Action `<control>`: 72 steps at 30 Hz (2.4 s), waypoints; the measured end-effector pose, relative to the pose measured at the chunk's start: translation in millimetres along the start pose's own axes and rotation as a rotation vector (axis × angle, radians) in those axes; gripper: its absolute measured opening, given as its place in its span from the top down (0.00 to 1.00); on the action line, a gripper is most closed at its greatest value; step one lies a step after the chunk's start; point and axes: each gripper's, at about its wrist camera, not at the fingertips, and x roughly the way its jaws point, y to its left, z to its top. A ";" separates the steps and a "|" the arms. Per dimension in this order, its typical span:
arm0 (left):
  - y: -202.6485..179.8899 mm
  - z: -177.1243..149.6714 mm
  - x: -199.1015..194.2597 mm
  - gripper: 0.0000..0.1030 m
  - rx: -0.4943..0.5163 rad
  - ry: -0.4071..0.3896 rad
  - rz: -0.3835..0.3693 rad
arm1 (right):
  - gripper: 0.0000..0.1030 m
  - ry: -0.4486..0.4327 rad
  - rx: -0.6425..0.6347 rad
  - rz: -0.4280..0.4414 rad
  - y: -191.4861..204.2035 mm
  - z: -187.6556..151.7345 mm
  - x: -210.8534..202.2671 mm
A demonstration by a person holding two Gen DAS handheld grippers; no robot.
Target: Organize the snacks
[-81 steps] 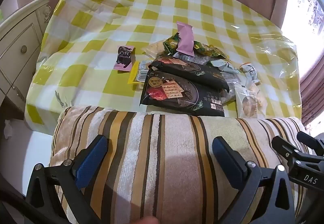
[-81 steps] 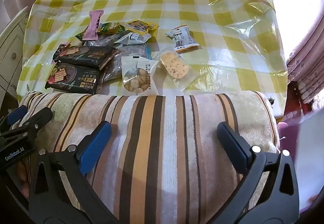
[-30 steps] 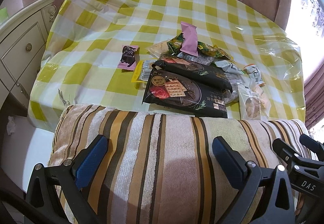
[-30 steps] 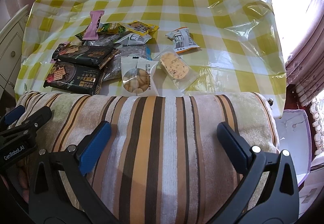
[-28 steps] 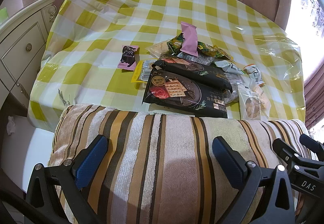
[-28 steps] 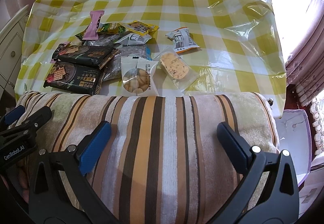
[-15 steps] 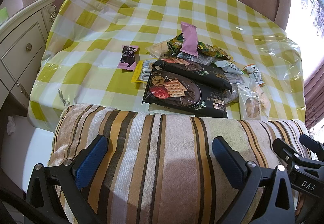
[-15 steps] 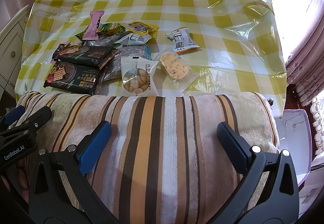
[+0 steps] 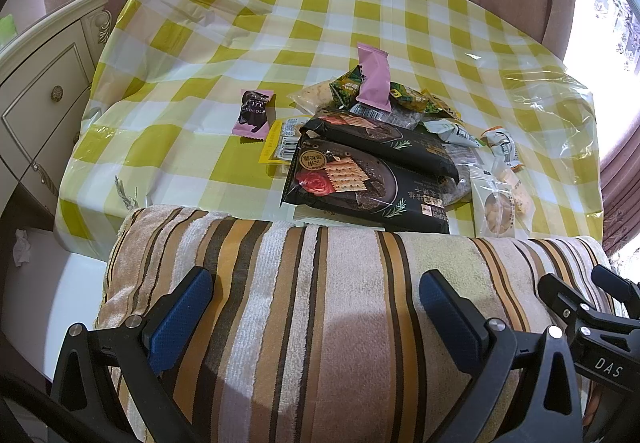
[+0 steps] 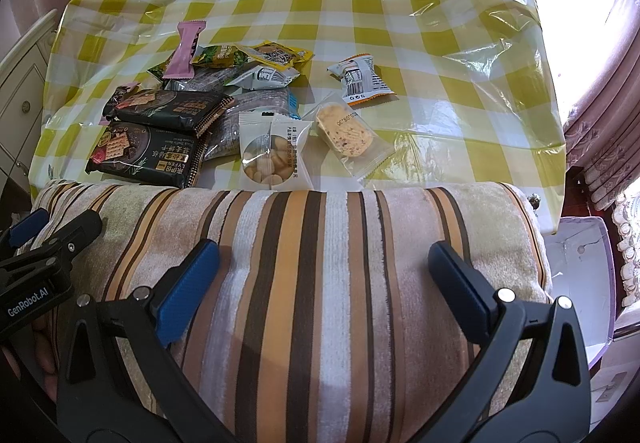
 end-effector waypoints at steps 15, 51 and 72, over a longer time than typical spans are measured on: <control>3.7 3.7 2.9 0.00 -0.014 0.012 -0.031 | 0.00 0.037 -0.094 0.067 -1.7 15.7 11.1; -38.9 23.8 6.3 0.20 0.068 -0.020 -0.215 | 0.31 0.162 -0.183 0.107 -30.8 92.3 119.0; -122.3 45.4 55.7 0.32 0.032 0.164 -0.300 | 0.62 0.105 -0.149 0.191 -41.6 99.2 124.6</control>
